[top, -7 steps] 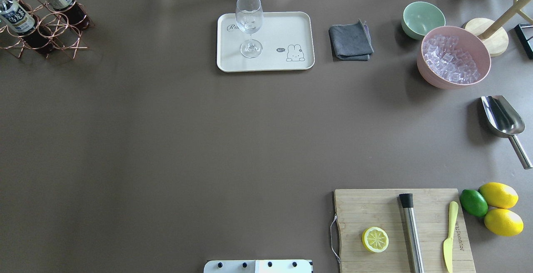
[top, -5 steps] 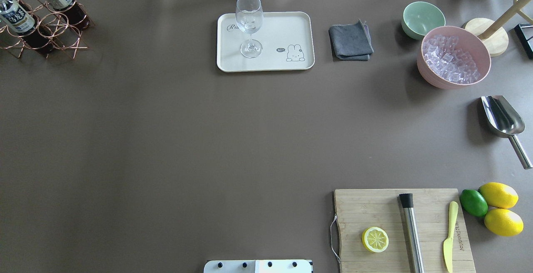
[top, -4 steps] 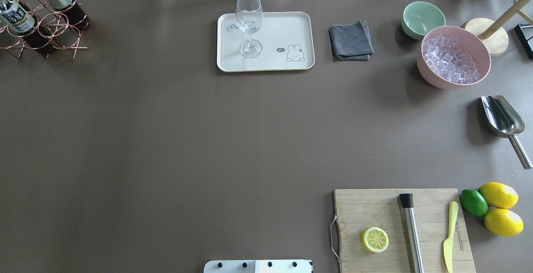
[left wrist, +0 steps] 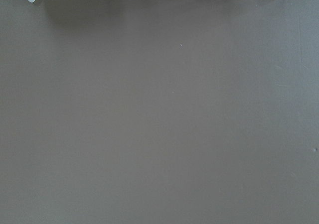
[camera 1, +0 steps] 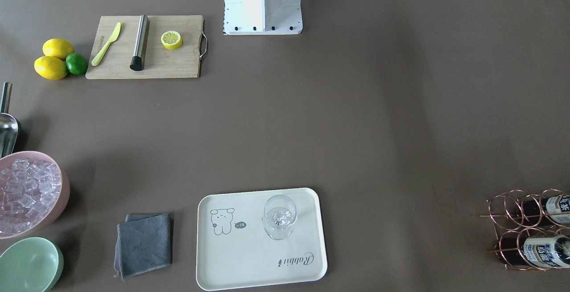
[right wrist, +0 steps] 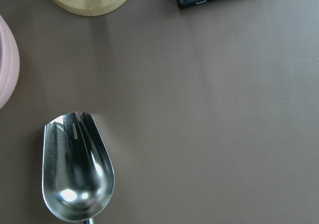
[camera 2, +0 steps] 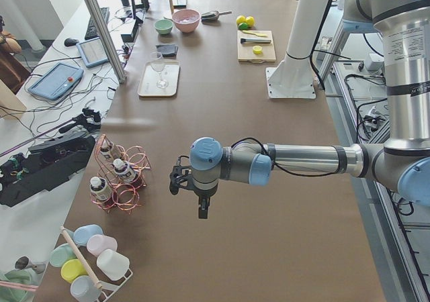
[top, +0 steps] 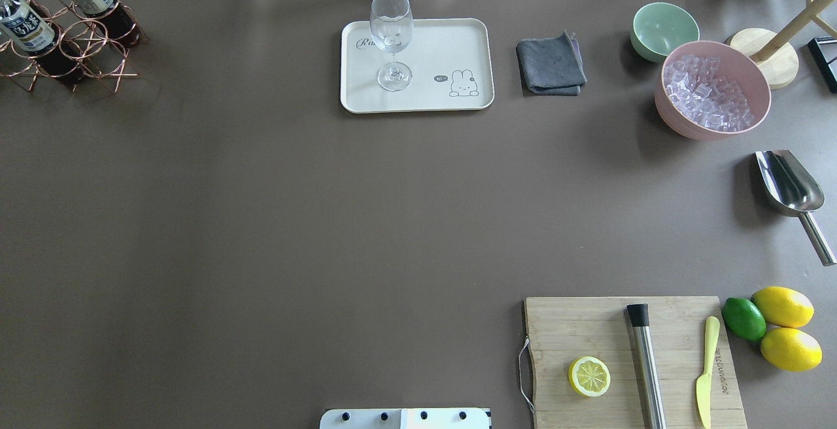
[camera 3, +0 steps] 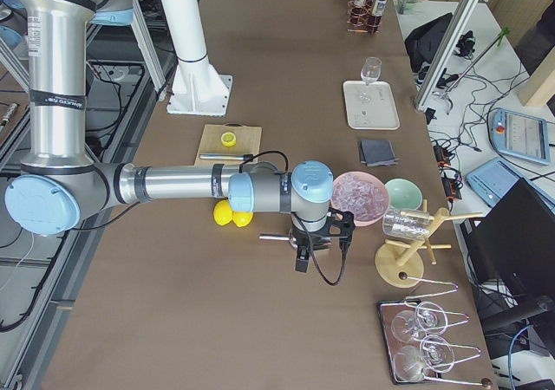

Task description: Take tea from basket to plate

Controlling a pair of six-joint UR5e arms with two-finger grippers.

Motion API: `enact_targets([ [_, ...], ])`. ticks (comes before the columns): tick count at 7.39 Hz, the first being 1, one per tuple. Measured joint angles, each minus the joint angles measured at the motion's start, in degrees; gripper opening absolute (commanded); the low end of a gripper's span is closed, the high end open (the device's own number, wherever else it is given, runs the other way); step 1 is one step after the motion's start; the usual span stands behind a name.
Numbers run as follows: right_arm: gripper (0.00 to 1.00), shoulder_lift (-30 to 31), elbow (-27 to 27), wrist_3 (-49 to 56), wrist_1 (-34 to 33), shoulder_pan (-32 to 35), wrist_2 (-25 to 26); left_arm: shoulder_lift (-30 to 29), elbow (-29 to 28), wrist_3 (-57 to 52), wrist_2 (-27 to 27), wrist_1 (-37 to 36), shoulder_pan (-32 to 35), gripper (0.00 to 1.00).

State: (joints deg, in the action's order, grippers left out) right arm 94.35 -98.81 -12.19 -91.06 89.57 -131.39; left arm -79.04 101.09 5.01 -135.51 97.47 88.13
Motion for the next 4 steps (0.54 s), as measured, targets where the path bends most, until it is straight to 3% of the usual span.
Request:
enact_targets([
  [4,1.00,0.4,-0.8,0.2,0.0,1.2,0.0,0.0,0.5,0.0,0.0,0.0,0.0,0.98],
])
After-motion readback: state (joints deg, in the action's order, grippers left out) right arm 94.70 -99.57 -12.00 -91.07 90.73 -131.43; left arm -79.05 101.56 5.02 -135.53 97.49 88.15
